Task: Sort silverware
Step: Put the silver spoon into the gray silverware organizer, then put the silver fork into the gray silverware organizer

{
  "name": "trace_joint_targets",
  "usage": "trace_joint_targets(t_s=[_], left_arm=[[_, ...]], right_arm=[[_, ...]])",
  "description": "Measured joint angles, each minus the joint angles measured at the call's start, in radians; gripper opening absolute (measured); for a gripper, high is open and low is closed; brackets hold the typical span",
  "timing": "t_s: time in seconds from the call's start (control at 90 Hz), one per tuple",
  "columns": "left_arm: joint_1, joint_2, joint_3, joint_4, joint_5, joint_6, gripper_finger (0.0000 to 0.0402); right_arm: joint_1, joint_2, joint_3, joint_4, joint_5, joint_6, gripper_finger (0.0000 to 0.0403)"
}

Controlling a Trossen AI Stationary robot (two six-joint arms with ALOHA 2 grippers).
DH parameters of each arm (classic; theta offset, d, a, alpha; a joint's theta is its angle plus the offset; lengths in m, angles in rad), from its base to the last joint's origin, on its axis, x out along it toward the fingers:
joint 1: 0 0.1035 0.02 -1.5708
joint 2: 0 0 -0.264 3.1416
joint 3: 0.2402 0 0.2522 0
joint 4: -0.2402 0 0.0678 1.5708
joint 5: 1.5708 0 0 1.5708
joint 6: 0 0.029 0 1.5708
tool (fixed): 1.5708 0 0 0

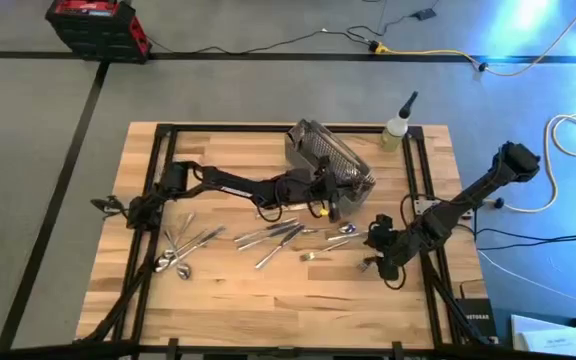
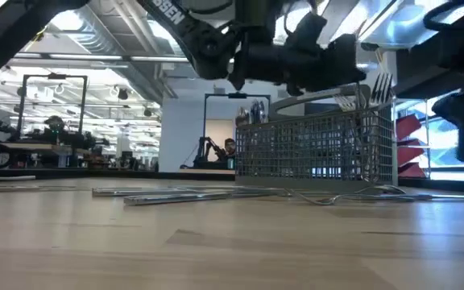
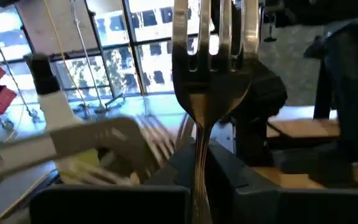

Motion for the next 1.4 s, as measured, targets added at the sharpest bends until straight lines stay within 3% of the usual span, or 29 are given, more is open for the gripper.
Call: trace_joint_targets(t_s=[0.144,0.211,0.367,0.6,0.778,0.889,1.144,1.3,1.4], left_arm=[[0.006,0.000,0.000,0.019,-0.001,0.003,0.0001],[0.010,0.000,0.000,0.006,0.046,0.024,0.0004],[0.022,0.000,0.000,-0.044,0.076,0.008,0.0044],[0.027,-0.001,0.000,-0.042,0.075,-0.009,0.0114],[0.027,-0.005,0.000,-0.034,0.075,0.008,0.0139],[0.022,-0.025,-0.001,0.007,0.089,0.044,0.0142],[0.014,-0.119,-0.002,-0.020,0.100,0.040,0.0143],[0.009,-0.220,-0.001,-0.054,0.106,0.077,0.0143],[0.000,-0.310,-0.001,-0.173,0.114,0.093,0.0143]], right_arm=[[0.000,0.051,0.019,-0.021,-0.060,-0.127,0.0219],[0.000,0.084,0.046,-0.056,-0.069,-0.188,0.0214],[0.000,0.172,0.102,-0.153,-0.060,-0.299,0.0191],[-0.002,0.293,0.109,-0.171,-0.057,-0.317,0.0175],[-0.002,0.339,0.115,-0.167,-0.060,-0.321,0.0169],[0.000,0.340,0.113,-0.166,-0.068,-0.322,0.0137],[0.001,0.341,0.112,-0.160,-0.125,-0.340,0.0015],[0.001,0.343,0.119,-0.164,-0.122,-0.332,0.0016],[0.001,0.348,0.150,-0.183,-0.122,-0.332,0.0013]])
